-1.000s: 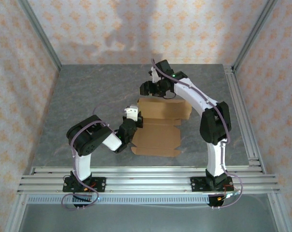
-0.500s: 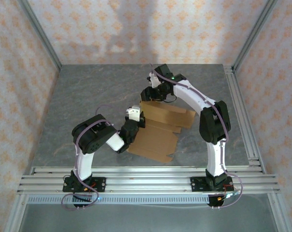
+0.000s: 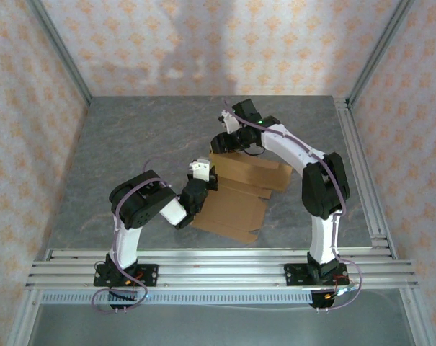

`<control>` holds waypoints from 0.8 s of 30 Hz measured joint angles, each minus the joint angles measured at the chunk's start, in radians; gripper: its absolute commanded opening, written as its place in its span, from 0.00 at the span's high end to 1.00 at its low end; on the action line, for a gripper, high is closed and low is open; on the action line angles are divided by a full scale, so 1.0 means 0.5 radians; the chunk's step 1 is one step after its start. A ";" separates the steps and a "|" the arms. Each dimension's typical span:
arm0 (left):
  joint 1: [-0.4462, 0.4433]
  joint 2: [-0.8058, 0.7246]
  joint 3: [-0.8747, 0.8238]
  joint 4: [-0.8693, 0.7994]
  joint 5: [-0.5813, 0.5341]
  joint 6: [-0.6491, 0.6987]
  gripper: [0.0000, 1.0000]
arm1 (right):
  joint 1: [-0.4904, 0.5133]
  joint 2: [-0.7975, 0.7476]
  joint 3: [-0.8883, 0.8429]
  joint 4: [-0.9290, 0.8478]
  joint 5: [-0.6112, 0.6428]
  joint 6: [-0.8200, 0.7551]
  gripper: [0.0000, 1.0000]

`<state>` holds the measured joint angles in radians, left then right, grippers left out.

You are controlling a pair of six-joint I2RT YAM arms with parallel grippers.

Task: Fold the paper box

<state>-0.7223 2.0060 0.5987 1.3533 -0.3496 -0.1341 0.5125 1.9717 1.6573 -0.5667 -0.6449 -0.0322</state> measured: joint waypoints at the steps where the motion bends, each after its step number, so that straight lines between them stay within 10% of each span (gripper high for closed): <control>1: 0.000 0.000 0.003 -0.005 -0.002 -0.001 0.91 | 0.002 0.000 0.000 0.001 0.004 -0.009 0.49; 24: 0.000 0.025 -0.024 -0.163 -0.005 -0.091 0.44 | 0.060 -0.052 -0.037 -0.040 0.026 -0.097 0.50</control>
<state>-0.7223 2.0186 0.5869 1.2720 -0.3519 -0.1795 0.5426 1.9457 1.6390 -0.5869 -0.6319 -0.0807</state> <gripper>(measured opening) 0.536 0.501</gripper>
